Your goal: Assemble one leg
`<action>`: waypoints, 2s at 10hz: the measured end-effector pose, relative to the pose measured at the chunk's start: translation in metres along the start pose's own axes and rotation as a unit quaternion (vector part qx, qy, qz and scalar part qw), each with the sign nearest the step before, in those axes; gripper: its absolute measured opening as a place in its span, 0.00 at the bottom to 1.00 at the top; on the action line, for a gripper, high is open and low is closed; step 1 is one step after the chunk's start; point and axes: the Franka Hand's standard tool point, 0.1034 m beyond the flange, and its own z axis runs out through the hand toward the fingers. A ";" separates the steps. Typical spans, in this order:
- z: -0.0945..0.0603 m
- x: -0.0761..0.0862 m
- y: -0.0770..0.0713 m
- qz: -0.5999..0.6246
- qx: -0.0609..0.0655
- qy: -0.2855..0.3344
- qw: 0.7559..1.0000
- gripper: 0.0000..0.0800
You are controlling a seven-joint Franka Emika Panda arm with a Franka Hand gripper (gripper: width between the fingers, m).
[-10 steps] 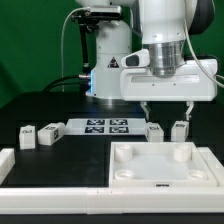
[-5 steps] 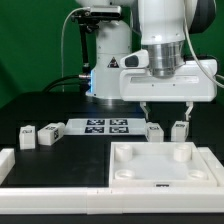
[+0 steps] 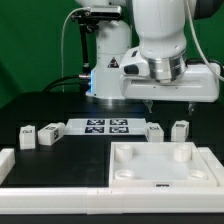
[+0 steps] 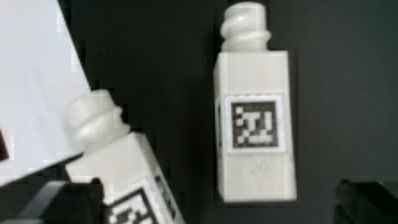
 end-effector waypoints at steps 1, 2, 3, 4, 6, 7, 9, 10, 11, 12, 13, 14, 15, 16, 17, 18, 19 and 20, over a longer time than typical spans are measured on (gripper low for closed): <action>0.002 0.001 -0.003 0.001 -0.002 -0.033 0.999 0.81; 0.007 -0.004 -0.004 0.003 -0.009 -0.088 0.996 0.81; 0.012 -0.001 -0.007 0.004 -0.011 -0.122 0.992 0.81; 0.016 0.006 -0.011 0.003 -0.009 -0.104 0.995 0.81; 0.024 0.010 -0.016 0.003 -0.011 -0.101 0.995 0.81; 0.029 0.011 -0.019 0.012 -0.014 -0.101 0.995 0.81; 0.041 0.014 -0.019 0.014 -0.017 -0.097 0.995 0.81; 0.045 0.012 -0.020 0.020 -0.020 -0.100 0.995 0.81; 0.048 0.011 -0.021 0.026 -0.023 -0.102 0.994 0.81; 0.050 0.010 -0.020 0.026 -0.024 -0.104 0.994 0.81; 0.051 0.010 -0.019 0.025 -0.024 -0.104 0.994 0.81; 0.051 0.010 -0.019 0.025 -0.024 -0.104 0.994 0.81; 0.051 0.010 -0.019 0.025 -0.024 -0.103 0.994 0.81; 0.051 0.011 -0.019 0.025 -0.024 -0.103 0.994 0.68; 0.051 0.011 -0.019 0.025 -0.024 -0.103 0.994 0.51; 0.051 0.011 -0.019 0.025 -0.024 -0.103 0.994 0.51; 0.051 0.011 -0.019 0.025 -0.024 -0.103 0.994 0.36; 0.051 0.011 -0.019 0.025 -0.024 -0.103 0.994 0.36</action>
Offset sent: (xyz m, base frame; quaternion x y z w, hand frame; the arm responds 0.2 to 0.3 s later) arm -0.0020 0.0130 -0.0133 -0.0017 0.0179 0.0100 0.9998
